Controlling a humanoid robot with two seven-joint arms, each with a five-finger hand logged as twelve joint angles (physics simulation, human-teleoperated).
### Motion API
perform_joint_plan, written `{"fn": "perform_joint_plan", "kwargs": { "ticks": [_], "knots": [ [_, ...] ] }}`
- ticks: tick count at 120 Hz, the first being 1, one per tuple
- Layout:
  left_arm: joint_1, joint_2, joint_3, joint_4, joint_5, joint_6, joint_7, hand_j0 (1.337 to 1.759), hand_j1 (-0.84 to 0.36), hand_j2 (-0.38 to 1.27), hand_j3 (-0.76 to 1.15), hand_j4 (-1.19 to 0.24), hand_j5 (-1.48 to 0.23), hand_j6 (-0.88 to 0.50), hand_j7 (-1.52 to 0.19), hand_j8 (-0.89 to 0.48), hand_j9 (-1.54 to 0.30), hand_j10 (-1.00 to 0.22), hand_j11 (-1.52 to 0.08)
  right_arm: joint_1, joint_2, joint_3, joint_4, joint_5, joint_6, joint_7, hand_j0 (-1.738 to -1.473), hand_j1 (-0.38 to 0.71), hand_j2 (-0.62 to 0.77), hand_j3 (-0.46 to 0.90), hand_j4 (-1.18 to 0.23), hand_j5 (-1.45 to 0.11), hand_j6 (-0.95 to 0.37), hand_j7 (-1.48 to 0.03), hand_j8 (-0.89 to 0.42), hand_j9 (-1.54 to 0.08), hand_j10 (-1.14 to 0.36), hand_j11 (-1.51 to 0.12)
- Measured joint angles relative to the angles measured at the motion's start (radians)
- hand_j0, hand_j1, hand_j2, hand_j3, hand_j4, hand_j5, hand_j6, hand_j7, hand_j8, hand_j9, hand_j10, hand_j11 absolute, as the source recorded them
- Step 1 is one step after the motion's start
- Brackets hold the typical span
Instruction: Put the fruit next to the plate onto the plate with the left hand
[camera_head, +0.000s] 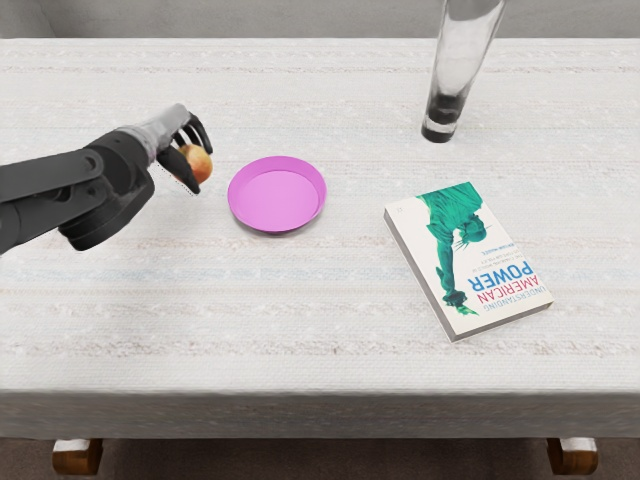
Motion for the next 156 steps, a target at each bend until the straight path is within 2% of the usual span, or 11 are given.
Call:
{"fn": "perform_joint_plan", "kwargs": {
  "ticks": [17, 27, 43, 56, 68, 100, 116, 134, 146, 152, 156],
  "knots": [
    [-0.042, -0.033, -0.001, -0.01, -0.031, -0.018, 0.0, 1.654, -0.3, 0.51, 0.0, -0.69, -1.01, -0.44, -0.96, -0.42, -0.96, -0.69, -0.96, 0.002, 0.0, 0.0, 0.0, 0.0, 0.0, 0.0, -1.658, -0.35, 0.0, 0.0, 0.0, 0.0, 0.0, 0.0, 0.0, 0.0, 0.0, 0.0],
    [-0.044, -0.055, -0.007, -0.012, -0.048, -0.034, -0.001, 1.654, -0.31, 0.54, 0.0, -0.69, -1.02, -0.42, -0.96, -0.42, -0.97, -0.69, -0.97, 0.002, 0.0, 0.0, 0.0, 0.0, 0.0, 0.0, -1.658, -0.35, 0.0, 0.0, 0.0, 0.0, 0.0, 0.0, 0.0, 0.0, 0.0, 0.0],
    [-0.06, -0.102, -0.018, -0.012, -0.061, -0.047, 0.0, 1.654, -0.29, 0.51, 0.0, -0.69, -1.02, -0.44, -0.95, -0.43, -0.97, -0.7, -0.97, 0.002, 0.0, 0.0, 0.0, 0.0, 0.0, 0.0, -1.658, -0.35, 0.0, 0.0, 0.0, 0.0, 0.0, 0.0, 0.0, 0.0, 0.0, 0.0],
    [-0.061, -0.173, -0.021, 0.002, -0.071, -0.051, 0.0, 1.654, -0.29, 0.53, 0.0, -0.69, -1.02, -0.44, -0.96, -0.43, -0.97, -0.7, -0.97, 0.002, 0.0, 0.0, 0.0, 0.0, -0.001, 0.0, -1.658, -0.35, 0.0, 0.0, 0.0, 0.0, 0.0, 0.0, 0.0, 0.0, 0.0, 0.0],
    [-0.059, -0.225, -0.022, 0.061, -0.075, -0.071, 0.0, 1.655, -0.3, 0.54, 0.0, -0.69, -1.02, -0.43, -0.96, -0.42, -0.97, -0.71, -0.97, 0.002, 0.0, 0.0, 0.0, 0.0, -0.001, 0.0, -1.658, -0.35, 0.0, 0.0, 0.0, 0.0, 0.0, 0.0, 0.0, 0.0, 0.0, 0.0],
    [-0.06, -0.357, -0.034, 0.305, -0.076, -0.151, -0.001, 1.655, -0.32, 0.59, 0.0, -0.71, -1.01, -0.43, -0.97, -0.41, -0.98, -0.73, -0.98, 0.002, 0.0, -0.001, 0.0, -0.001, -0.002, 0.0, -1.658, -0.35, 0.0, 0.0, 0.0, 0.0, 0.0, 0.0, 0.0, 0.0, 0.0, 0.0],
    [-0.061, -0.38, -0.035, 0.378, -0.075, -0.167, 0.0, 1.655, -0.3, 0.57, 0.0, -0.72, -1.0, -0.45, -0.98, -0.45, -0.98, -0.73, -0.98, 0.003, 0.0, -0.002, 0.0, -0.001, -0.002, 0.0, -1.658, -0.35, 0.0, 0.0, 0.0, 0.0, 0.0, 0.0, 0.0, 0.0, 0.0, 0.0],
    [-0.058, -0.392, -0.062, 0.402, -0.073, -0.15, 0.0, 1.657, -0.14, 0.33, 0.0, -0.5, -0.68, -0.37, -0.67, -0.37, -0.67, -0.51, -0.67, 0.007, 0.0, -0.001, 0.0, -0.002, -0.002, 0.0, -1.658, -0.35, 0.0, 0.0, 0.0, 0.0, 0.0, 0.0, 0.0, 0.0, 0.0, 0.0],
    [-0.058, -0.394, -0.076, 0.402, -0.073, -0.145, 0.0, 1.657, -0.05, 0.22, 0.0, -0.39, -0.53, -0.31, -0.52, -0.31, -0.52, -0.4, -0.52, 0.008, 0.0, 0.0, 0.0, -0.002, -0.002, 0.0, -1.658, -0.35, 0.0, 0.0, 0.0, 0.0, 0.0, 0.0, 0.0, 0.0, 0.0, 0.0],
    [-0.054, -0.383, -0.091, 0.381, -0.077, -0.143, 0.0, 1.657, -0.01, 0.18, 0.0, -0.35, -0.47, -0.29, -0.46, -0.29, -0.46, -0.35, -0.46, 0.008, 0.0, 0.0, 0.0, -0.002, -0.002, 0.0, -1.658, -0.35, 0.0, 0.0, 0.0, 0.0, 0.0, 0.0, 0.0, 0.0, 0.0, 0.0],
    [-0.052, -0.332, -0.102, 0.345, -0.09, -0.143, 0.0, 1.657, 0.01, 0.16, 0.0, -0.32, -0.43, -0.27, -0.43, -0.27, -0.43, -0.33, -0.43, 0.008, 0.0, 0.0, 0.0, -0.002, -0.002, 0.0, -1.658, -0.35, 0.0, 0.0, 0.0, 0.0, 0.0, 0.0, 0.0, 0.0, 0.0, 0.0]
  ]
}}
